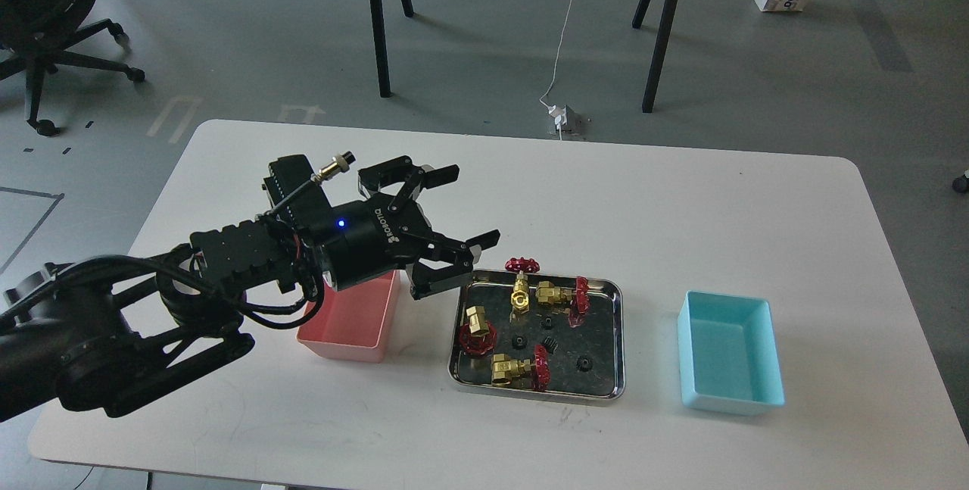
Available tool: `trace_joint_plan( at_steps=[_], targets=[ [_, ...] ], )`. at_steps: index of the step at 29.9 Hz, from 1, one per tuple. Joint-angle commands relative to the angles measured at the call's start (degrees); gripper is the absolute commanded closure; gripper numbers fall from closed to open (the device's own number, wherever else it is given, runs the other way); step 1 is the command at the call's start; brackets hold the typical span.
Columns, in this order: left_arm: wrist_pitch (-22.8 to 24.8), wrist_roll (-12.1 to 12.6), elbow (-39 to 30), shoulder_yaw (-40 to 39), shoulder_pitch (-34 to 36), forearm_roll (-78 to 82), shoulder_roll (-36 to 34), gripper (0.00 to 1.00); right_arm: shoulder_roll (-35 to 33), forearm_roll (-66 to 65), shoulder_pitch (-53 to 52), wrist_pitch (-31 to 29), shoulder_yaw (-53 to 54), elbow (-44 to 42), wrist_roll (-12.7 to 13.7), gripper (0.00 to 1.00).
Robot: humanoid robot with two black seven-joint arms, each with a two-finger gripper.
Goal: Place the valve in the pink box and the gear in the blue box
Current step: 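Reach the left gripper over the steel tray toward a brass valve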
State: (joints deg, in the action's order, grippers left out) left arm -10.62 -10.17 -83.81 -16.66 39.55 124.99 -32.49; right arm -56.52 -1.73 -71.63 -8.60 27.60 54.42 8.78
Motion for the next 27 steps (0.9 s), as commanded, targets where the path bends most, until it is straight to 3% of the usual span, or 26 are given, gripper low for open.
trace_joint_plan(
  at_steps=[1,6,13,27],
  targets=[
    [-0.10,1.99,3.65,2.42,-0.52,0.01,4.18,0.04,0.01,-0.02,-0.09,0.17,0.00,0.07,0.01,0.01],
    [-0.01,2.87,9.79,5.41,-1.14,0.01,10.77,0.04,0.18,-0.03,0.00,0.34,-0.27,0.07,0.10,0.01],
    [-0.10,2.96,16.21,7.00,-5.80,0.01,14.91,0.04,0.62,-0.11,0.00,0.43,-0.18,0.07,0.01,0.01],
    [-0.54,2.08,23.69,7.08,-7.12,0.01,18.25,0.07,0.71,-0.11,-0.09,0.52,0.00,0.07,0.01,0.01]
  ],
)
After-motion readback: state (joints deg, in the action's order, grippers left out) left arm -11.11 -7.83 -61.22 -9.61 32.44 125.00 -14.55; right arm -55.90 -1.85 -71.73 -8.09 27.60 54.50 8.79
